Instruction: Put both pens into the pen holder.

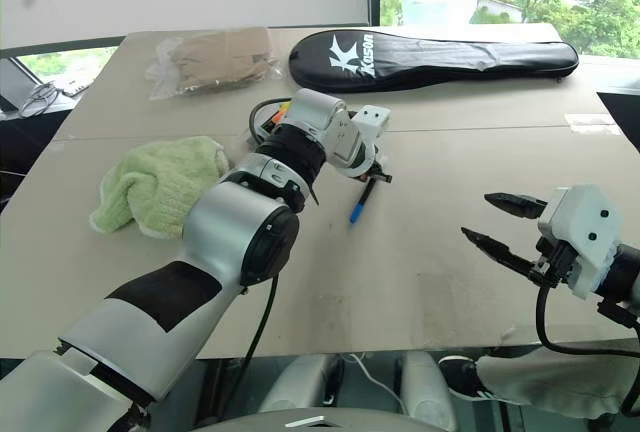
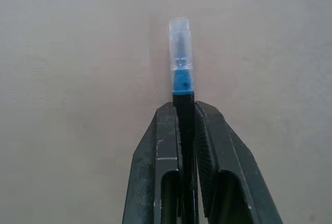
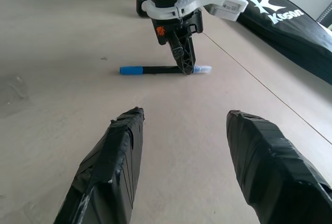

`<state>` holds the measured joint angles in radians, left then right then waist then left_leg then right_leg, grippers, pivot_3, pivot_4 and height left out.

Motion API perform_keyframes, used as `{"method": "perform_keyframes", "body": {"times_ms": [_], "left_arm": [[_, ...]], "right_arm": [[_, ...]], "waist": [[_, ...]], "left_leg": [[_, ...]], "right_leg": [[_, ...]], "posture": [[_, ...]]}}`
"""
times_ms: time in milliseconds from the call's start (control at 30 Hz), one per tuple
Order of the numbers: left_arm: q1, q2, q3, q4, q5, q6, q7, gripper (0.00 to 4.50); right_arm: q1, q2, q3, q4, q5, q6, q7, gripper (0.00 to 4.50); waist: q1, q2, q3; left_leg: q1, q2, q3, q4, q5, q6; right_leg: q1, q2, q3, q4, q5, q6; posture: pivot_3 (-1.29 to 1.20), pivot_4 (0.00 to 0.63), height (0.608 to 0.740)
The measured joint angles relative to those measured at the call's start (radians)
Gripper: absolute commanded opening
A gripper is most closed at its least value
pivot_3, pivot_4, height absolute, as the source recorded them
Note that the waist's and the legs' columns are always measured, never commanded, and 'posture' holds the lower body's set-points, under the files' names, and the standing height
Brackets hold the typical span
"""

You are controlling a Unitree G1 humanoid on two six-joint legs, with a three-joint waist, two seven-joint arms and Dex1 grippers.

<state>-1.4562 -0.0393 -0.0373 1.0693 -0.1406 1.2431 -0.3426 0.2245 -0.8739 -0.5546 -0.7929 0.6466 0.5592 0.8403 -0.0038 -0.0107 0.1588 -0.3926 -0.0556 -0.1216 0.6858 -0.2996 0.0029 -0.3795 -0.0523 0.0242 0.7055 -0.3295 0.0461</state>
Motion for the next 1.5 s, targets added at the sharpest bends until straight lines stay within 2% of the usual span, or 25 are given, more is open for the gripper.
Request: {"method": "perform_keyframes", "body": {"times_ms": [100,133,233,300,367,500,633,700,833,967,1500], "left_arm": [[0.087,0.048,-0.084,-0.189,-0.028,0.026,-0.116,0.04],[0.171,0.110,-0.129,-0.395,-0.033,-0.011,-0.159,0.04],[0.291,0.228,-0.156,-0.728,-0.004,-0.260,-0.202,0.04],[0.324,0.290,-0.157,-0.842,0.004,-0.428,-0.247,0.04],[0.329,0.306,-0.127,-0.895,0.000,-0.524,-0.257,0.04],[0.402,0.377,-0.086,-0.938,0.119,-0.950,-0.132,0.04],[0.542,0.519,-0.130,-0.934,0.255,-1.273,-0.134,0.04],[0.593,0.532,-0.148,-0.917,0.298,-1.361,-0.131,0.04],[0.633,0.548,-0.157,-0.862,0.341,-1.464,-0.114,0.04],[0.640,0.551,-0.141,-0.857,0.342,-1.487,-0.112,0.04],[0.771,0.574,-0.085,-0.920,0.348,-1.439,-0.107,0.04]], "right_arm": [[-0.016,0.000,0.011,0.010,-0.001,-0.003,-0.001,2.72],[-0.029,0.001,0.030,0.013,-0.004,-0.007,-0.005,2.72],[-0.070,0.007,0.076,0.039,-0.007,-0.017,-0.012,2.72],[-0.112,0.014,0.106,0.058,-0.006,-0.020,-0.018,2.72],[-0.139,0.018,0.127,0.072,-0.007,-0.022,-0.021,2.72],[-0.202,0.021,0.183,0.110,-0.015,-0.038,-0.022,2.72],[-0.239,0.029,0.230,0.141,-0.016,-0.043,-0.017,2.72],[-0.251,0.029,0.243,0.145,-0.017,-0.043,-0.013,2.72],[-0.279,0.026,0.254,0.148,-0.016,-0.047,-0.001,2.72],[-0.292,0.017,0.253,0.150,-0.006,-0.045,0.003,2.72],[-0.340,0.020,0.232,0.154,0.054,-0.048,0.006,2.72]], "waist": [[-0.008,0.000,0.001],[-0.019,0.000,0.001],[-0.028,0.000,0.001],[-0.025,0.000,0.001],[-0.014,0.000,0.001],[-0.006,0.000,0.001],[-0.009,0.000,0.001],[-0.004,0.000,0.001],[-0.001,0.000,0.001],[-0.007,0.000,0.001],[-0.010,0.000,0.001]], "left_leg": [[-0.001,0.000,0.000,0.000,0.000,0.000],[0.000,0.002,0.002,0.000,0.000,0.000],[0.001,0.003,0.002,-0.001,0.000,-0.001],[0.001,0.003,0.002,0.000,0.000,-0.001],[0.001,0.002,0.002,0.000,0.000,-0.001],[0.000,0.002,0.001,0.000,0.000,0.000],[0.001,0.002,0.001,0.000,0.000,0.000],[-0.001,0.001,-0.001,0.001,0.000,0.000],[-0.002,0.001,-0.003,0.001,0.000,0.000],[-0.002,0.001,-0.003,0.001,0.000,0.000],[-0.002,0.001,-0.003,0.001,0.000,0.000]], "right_leg": [[-0.001,0.000,0.001,0.001,0.000,0.000],[-0.002,0.001,0.005,0.002,0.000,0.000],[-0.002,0.001,0.006,0.002,0.000,0.000],[-0.002,0.001,0.006,0.002,0.000,0.000],[-0.001,0.000,0.006,0.001,0.000,0.000],[-0.001,0.000,0.004,-0.001,0.000,0.000],[-0.001,0.000,0.004,0.000,0.000,0.000],[-0.001,0.000,0.002,0.000,0.000,0.000],[-0.001,0.000,-0.001,-0.001,0.000,0.000],[-0.001,0.000,-0.004,-0.001,0.000,0.000],[-0.001,0.000,-0.004,0.000,0.000,0.000]], "posture": [[0.00,0.150,0.740],[0.00,0.150,0.740],[0.00,0.150,0.740],[0.00,0.150,0.740],[0.00,0.150,0.740],[0.00,0.150,0.740],[0.00,0.150,0.740],[0.00,0.150,0.740],[0.00,0.150,0.740],[0.00,0.150,0.740],[0.00,0.150,0.740]]}}
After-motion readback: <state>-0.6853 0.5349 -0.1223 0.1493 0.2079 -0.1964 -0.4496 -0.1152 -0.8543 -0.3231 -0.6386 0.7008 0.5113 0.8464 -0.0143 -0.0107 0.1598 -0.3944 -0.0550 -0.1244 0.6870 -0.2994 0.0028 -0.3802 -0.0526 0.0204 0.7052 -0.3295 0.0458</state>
